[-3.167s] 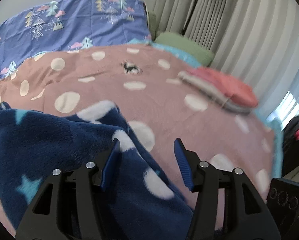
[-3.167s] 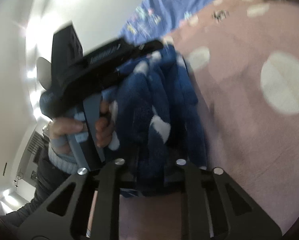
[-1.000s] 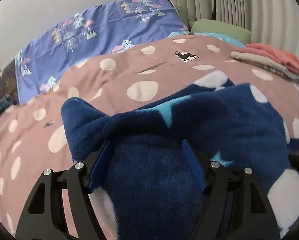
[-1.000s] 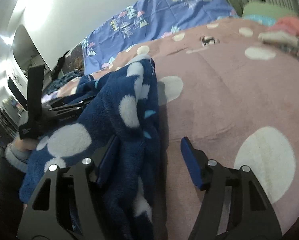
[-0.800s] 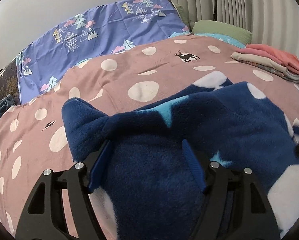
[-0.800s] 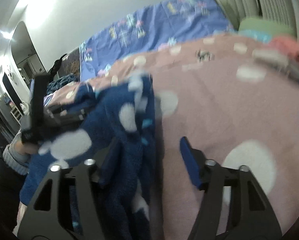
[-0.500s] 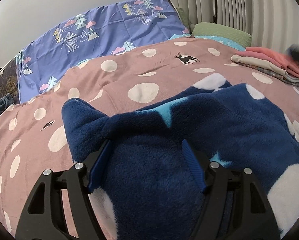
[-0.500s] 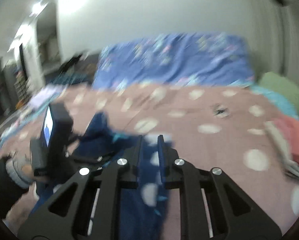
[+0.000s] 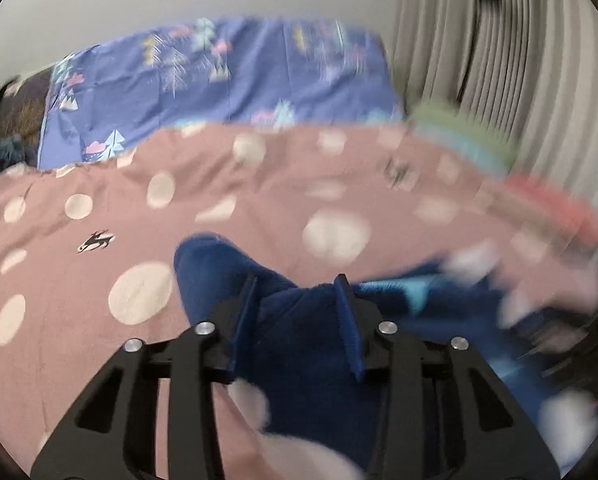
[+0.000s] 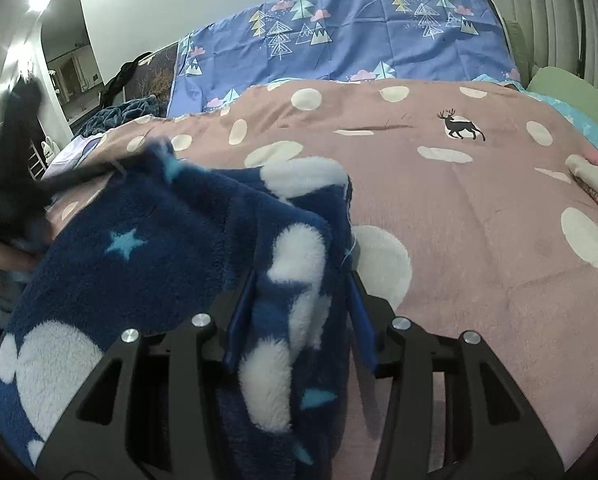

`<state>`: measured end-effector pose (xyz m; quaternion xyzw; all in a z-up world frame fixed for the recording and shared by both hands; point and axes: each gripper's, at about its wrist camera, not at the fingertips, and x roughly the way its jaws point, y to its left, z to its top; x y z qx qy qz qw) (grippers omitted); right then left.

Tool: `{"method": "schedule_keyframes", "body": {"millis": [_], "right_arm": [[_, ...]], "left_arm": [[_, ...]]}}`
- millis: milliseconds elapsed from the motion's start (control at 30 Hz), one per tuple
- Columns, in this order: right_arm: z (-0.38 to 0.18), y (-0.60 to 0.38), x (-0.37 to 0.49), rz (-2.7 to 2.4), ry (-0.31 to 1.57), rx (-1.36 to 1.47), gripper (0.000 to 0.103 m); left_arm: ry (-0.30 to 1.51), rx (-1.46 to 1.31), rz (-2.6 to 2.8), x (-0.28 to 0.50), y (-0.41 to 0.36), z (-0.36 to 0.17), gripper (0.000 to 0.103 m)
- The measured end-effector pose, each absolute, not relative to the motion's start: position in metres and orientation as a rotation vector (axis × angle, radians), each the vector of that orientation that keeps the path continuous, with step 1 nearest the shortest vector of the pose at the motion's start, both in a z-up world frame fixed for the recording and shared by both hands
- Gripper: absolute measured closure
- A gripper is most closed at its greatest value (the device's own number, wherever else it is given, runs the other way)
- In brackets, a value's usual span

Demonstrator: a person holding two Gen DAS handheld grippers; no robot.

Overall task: Fold small clothes
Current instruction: 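Release the fleece with the left gripper while the right gripper holds its edge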

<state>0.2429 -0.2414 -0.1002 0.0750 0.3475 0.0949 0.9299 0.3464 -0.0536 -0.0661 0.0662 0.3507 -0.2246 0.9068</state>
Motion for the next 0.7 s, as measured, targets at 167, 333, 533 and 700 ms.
{"method": "schedule_keyframes", "body": {"millis": [167,333,533,700], "right_arm": [[-0.102,-0.241,0.243,0.188,0.713,0.166,0.056],[-0.103,-0.244,0.240,0.184,0.701,0.183,0.052],[-0.105,-0.248,0.242,0.189,0.703,0.200,0.049],[-0.104,-0.249,0.242,0.184,0.700,0.197,0.049]], "left_arm": [[0.746,0.074,-0.445,0.354,-0.049,-0.076,0.061],[0.695,0.143,-0.413,0.318,-0.046,-0.043,0.054],[0.590,0.184,-0.493,0.190,-0.031,-0.003,0.025],[0.567,0.269,-0.556,0.076,-0.027,-0.012,0.013]]}}
